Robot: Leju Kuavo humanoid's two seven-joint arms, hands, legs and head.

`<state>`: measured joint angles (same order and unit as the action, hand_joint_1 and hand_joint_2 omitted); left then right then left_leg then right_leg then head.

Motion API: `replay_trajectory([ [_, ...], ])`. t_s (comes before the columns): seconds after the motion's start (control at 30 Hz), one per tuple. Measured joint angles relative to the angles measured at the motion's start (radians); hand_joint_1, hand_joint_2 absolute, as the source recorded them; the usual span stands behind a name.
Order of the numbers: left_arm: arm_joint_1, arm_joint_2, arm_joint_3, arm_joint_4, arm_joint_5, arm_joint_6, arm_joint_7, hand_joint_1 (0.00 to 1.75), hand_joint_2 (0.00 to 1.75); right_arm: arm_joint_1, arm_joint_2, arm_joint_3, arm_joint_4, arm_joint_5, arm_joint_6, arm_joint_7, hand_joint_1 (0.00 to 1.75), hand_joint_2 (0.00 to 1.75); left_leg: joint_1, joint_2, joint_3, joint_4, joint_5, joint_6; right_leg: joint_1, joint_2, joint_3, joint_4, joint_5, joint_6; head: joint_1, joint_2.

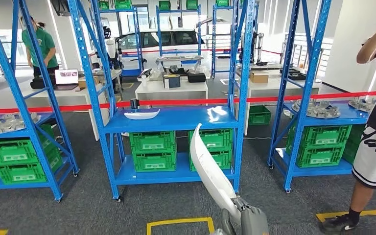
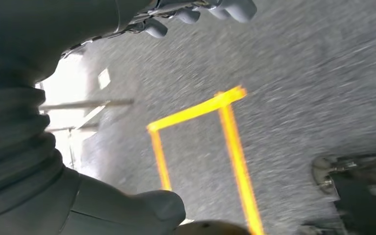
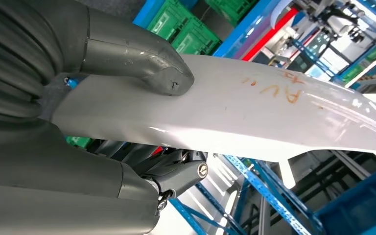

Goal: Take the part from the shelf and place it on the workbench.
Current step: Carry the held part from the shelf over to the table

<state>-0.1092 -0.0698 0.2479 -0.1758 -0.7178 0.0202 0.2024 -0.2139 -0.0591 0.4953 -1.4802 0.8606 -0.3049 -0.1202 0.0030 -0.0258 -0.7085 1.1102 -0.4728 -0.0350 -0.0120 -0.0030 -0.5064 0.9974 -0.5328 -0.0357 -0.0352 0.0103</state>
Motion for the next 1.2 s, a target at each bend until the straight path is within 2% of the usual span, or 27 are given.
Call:
replay_trajectory([
  [0.07, 0.005, -0.002, 0.0, 0.002, 0.003, 0.0, 0.006, 0.0, 1.75, 0.008, -0.001, -0.002, -0.007, 0.006, 0.005, 0.003, 1.75, 1.75, 0.005, 0.014, -0.035, 0.127, -0.075, -0.011, 0.001, -0.019, -0.016, 0.002, 0.011, -0.002, 0.0, 0.0],
  [0.1, 0.007, -0.003, 0.001, 0.002, 0.004, 0.0, 0.008, 0.0, 1.75, 0.011, -0.001, -0.003, -0.009, 0.008, 0.008, 0.005, 1.75, 1.75, 0.007, 0.018, -0.04, 0.169, -0.087, -0.015, 0.002, -0.029, -0.023, 0.004, 0.016, -0.002, 0.0, 0.0],
  [0.13, 0.008, -0.003, 0.001, 0.003, 0.004, 0.0, 0.009, 0.0, 1.75, 0.014, -0.001, -0.004, -0.011, 0.012, 0.011, 0.005, 1.75, 1.75, 0.008, 0.021, -0.028, 0.176, -0.08, -0.017, 0.002, -0.04, -0.031, 0.007, 0.019, 0.0, 0.0, 0.0],
  [0.17, 0.009, -0.004, 0.002, 0.003, 0.003, 0.0, 0.009, 0.0, 1.75, 0.016, -0.001, -0.004, -0.012, 0.015, 0.015, 0.006, 1.75, 1.75, 0.009, 0.027, 0.004, 0.142, -0.061, -0.018, 0.002, -0.05, -0.035, 0.009, 0.021, 0.002, 0.0, 0.0],
  [0.2, 0.008, -0.004, 0.003, 0.003, 0.002, 0.0, 0.009, 0.0, 1.75, 0.017, -0.001, -0.004, -0.014, 0.019, 0.019, 0.007, 1.75, 1.75, 0.01, 0.039, 0.053, 0.077, -0.04, -0.017, 0.002, -0.06, -0.038, 0.012, 0.023, 0.004, 0.0, 0.0],
  [0.23, 0.006, -0.004, 0.004, 0.003, 0.002, 0.0, 0.008, 0.0, 1.75, 0.018, -0.001, -0.004, -0.017, 0.023, 0.022, 0.008, 1.75, 1.75, 0.007, 0.057, 0.105, 0.004, -0.029, -0.013, 0.003, -0.071, -0.04, 0.014, 0.025, 0.007, 0.0, 0.0],
  [0.27, 0.003, -0.005, 0.005, 0.002, 0.001, 0.0, 0.006, 0.0, 1.75, 0.017, -0.001, -0.004, -0.019, 0.027, 0.026, 0.01, 1.75, 1.75, 0.003, 0.073, 0.14, -0.051, -0.019, -0.006, 0.005, -0.08, -0.04, 0.015, 0.027, 0.012, 0.0, 0.0],
  [0.3, 0.001, -0.006, 0.006, 0.002, 0.001, 0.0, 0.004, 0.0, 1.75, 0.018, -0.001, -0.004, -0.02, 0.031, 0.029, 0.011, 1.75, 1.75, -0.002, 0.084, 0.159, -0.085, -0.017, 0.003, 0.006, -0.09, -0.041, 0.016, 0.029, 0.017, 0.0, 0.0],
  [0.33, 0.0, -0.007, 0.007, 0.002, 0.0, 0.0, 0.002, 0.0, 1.75, 0.018, -0.001, -0.004, -0.022, 0.034, 0.03, 0.012, 1.75, 1.75, -0.007, 0.085, 0.161, -0.095, -0.019, 0.013, 0.008, -0.098, -0.042, 0.016, 0.032, 0.022, 0.001, 0.0],
  [0.4, 0.0, -0.01, 0.009, 0.002, 0.0, -0.001, 0.001, 0.0, 1.75, 0.017, 0.001, -0.003, -0.024, 0.039, 0.031, 0.016, 1.75, 1.75, -0.006, 0.068, 0.152, -0.101, -0.011, 0.028, 0.007, -0.107, -0.042, 0.018, 0.033, 0.034, 0.001, 0.0],
  [0.47, -0.001, -0.014, 0.012, 0.002, 0.0, -0.002, 0.0, 0.0, 1.75, 0.016, 0.002, -0.003, -0.025, 0.044, 0.032, 0.021, 1.75, 1.75, -0.001, 0.049, 0.145, -0.107, -0.002, 0.043, 0.005, -0.071, -0.06, 0.059, 0.001, 0.045, 0.002, 0.0],
  [0.53, -0.004, -0.017, 0.015, 0.002, 0.0, -0.002, -0.001, 0.0, 1.75, 0.019, 0.001, -0.003, -0.025, 0.048, 0.032, 0.026, 1.75, 1.75, -0.001, 0.03, 0.135, -0.108, 0.008, 0.055, 0.003, -0.02, -0.112, 0.176, -0.067, 0.049, 0.003, 0.0],
  [0.57, -0.005, -0.018, 0.015, 0.001, 0.0, -0.002, -0.003, 0.0, 1.75, 0.022, 0.001, -0.003, -0.025, 0.049, 0.033, 0.027, 1.75, 1.75, -0.003, 0.018, 0.128, -0.107, 0.012, 0.058, 0.003, -0.008, -0.143, 0.243, -0.097, 0.049, 0.003, 0.0],
  [0.6, -0.005, -0.019, 0.015, 0.002, 0.0, -0.002, -0.003, 0.0, 1.75, 0.024, 0.001, -0.003, -0.025, 0.05, 0.034, 0.027, 1.75, 1.75, -0.004, 0.006, 0.121, -0.105, 0.017, 0.06, 0.003, -0.004, -0.163, 0.29, -0.112, 0.048, 0.003, 0.0],
  [0.63, -0.004, -0.02, 0.016, 0.002, -0.001, -0.002, -0.004, 0.0, 1.75, 0.025, 0.001, -0.003, -0.025, 0.053, 0.036, 0.027, 1.75, 1.75, -0.006, -0.009, 0.114, -0.102, 0.02, 0.059, 0.004, -0.002, -0.167, 0.3, -0.107, 0.045, 0.003, 0.0],
  [0.67, -0.002, -0.021, 0.016, 0.002, -0.002, -0.002, -0.004, 0.0, 1.75, 0.026, 0.001, -0.003, -0.025, 0.056, 0.039, 0.026, 1.75, 1.75, -0.006, -0.023, 0.108, -0.099, 0.024, 0.057, 0.005, 0.002, -0.15, 0.27, -0.084, 0.042, 0.003, 0.0],
  [0.7, -0.001, -0.022, 0.016, 0.002, -0.004, -0.001, -0.004, 0.0, 1.75, 0.027, 0.001, -0.003, -0.025, 0.059, 0.041, 0.026, 1.75, 1.75, -0.007, -0.037, 0.103, -0.094, 0.027, 0.055, 0.005, 0.012, -0.114, 0.206, -0.051, 0.037, 0.003, 0.0],
  [0.73, 0.0, -0.023, 0.016, 0.002, -0.005, 0.0, -0.005, 0.0, 1.75, 0.028, 0.001, -0.004, -0.025, 0.062, 0.043, 0.026, 1.75, 1.75, -0.006, -0.049, 0.098, -0.09, 0.029, 0.052, 0.005, 0.033, -0.076, 0.134, -0.026, 0.033, 0.003, 0.0],
  [0.8, 0.002, -0.025, 0.019, 0.002, -0.004, 0.002, -0.008, 0.0, 1.75, 0.034, 0.0, -0.006, -0.026, 0.066, 0.041, 0.023, 1.75, 1.75, -0.006, -0.071, 0.089, -0.084, 0.034, 0.043, 0.008, 0.067, -0.029, 0.04, 0.0, 0.027, 0.003, 0.0],
  [0.83, 0.005, -0.027, 0.021, 0.002, -0.002, 0.004, -0.01, 0.0, 1.75, 0.038, 0.0, -0.006, -0.026, 0.066, 0.038, 0.019, 1.75, 1.75, -0.005, -0.081, 0.086, -0.084, 0.038, 0.036, 0.011, 0.072, -0.025, 0.027, 0.0, 0.025, 0.002, 0.0],
  [0.9, 0.014, -0.028, 0.025, 0.002, 0.001, 0.004, -0.009, 0.0, 1.75, 0.044, 0.0, -0.008, -0.024, 0.065, 0.033, 0.007, 1.75, 1.75, -0.004, -0.094, 0.079, -0.088, 0.046, 0.024, 0.012, 0.051, -0.025, 0.022, 0.01, 0.017, 0.002, 0.0],
  [0.97, 0.025, -0.028, 0.025, 0.003, 0.0, 0.003, -0.006, 0.0, 1.75, 0.046, 0.0, -0.008, -0.02, 0.064, 0.029, -0.006, 1.75, 1.75, -0.007, -0.06, 0.062, -0.059, 0.028, 0.016, 0.007, 0.029, -0.025, 0.013, 0.02, 0.006, 0.001, 0.0],
  [1.03, 0.029, -0.029, 0.025, 0.003, 0.0, 0.003, -0.005, 0.0, 1.75, 0.05, 0.0, -0.008, -0.016, 0.064, 0.028, -0.011, 1.75, 1.75, -0.007, -0.005, 0.015, 0.044, -0.034, 0.007, 0.005, 0.003, -0.027, 0.01, 0.025, -0.001, -0.001, 0.0],
  [1.1, 0.03, -0.029, 0.025, 0.004, 0.0, 0.002, -0.005, 0.0, 1.75, 0.056, 0.0, -0.008, -0.009, 0.064, 0.028, -0.012, 1.75, 1.75, -0.001, 0.014, -0.035, 0.166, -0.089, -0.002, 0.005, -0.028, -0.031, 0.01, 0.026, -0.002, -0.001, 0.0],
  [1.13, 0.031, -0.03, 0.025, 0.004, 0.0, 0.002, -0.005, 0.0, 1.75, 0.057, 0.0, -0.008, -0.006, 0.062, 0.028, -0.013, 1.75, 1.75, 0.003, 0.018, -0.041, 0.189, -0.093, -0.006, 0.005, -0.043, -0.032, 0.01, 0.026, -0.001, -0.001, 0.0],
  [1.17, 0.032, -0.03, 0.026, 0.004, 0.0, 0.002, -0.005, 0.0, 1.75, 0.058, 0.0, -0.008, -0.002, 0.059, 0.027, -0.016, 1.75, 1.75, 0.006, 0.022, -0.026, 0.173, -0.08, -0.009, 0.004, -0.057, -0.032, 0.011, 0.026, -0.001, -0.001, 0.0],
  [1.2, 0.034, -0.03, 0.026, 0.004, 0.0, 0.002, -0.004, 0.0, 1.75, 0.056, 0.0, -0.008, 0.001, 0.055, 0.024, -0.02, 1.75, 1.75, 0.008, 0.033, 0.008, 0.117, -0.053, -0.011, 0.003, -0.071, -0.032, 0.012, 0.025, 0.001, -0.001, 0.0],
])
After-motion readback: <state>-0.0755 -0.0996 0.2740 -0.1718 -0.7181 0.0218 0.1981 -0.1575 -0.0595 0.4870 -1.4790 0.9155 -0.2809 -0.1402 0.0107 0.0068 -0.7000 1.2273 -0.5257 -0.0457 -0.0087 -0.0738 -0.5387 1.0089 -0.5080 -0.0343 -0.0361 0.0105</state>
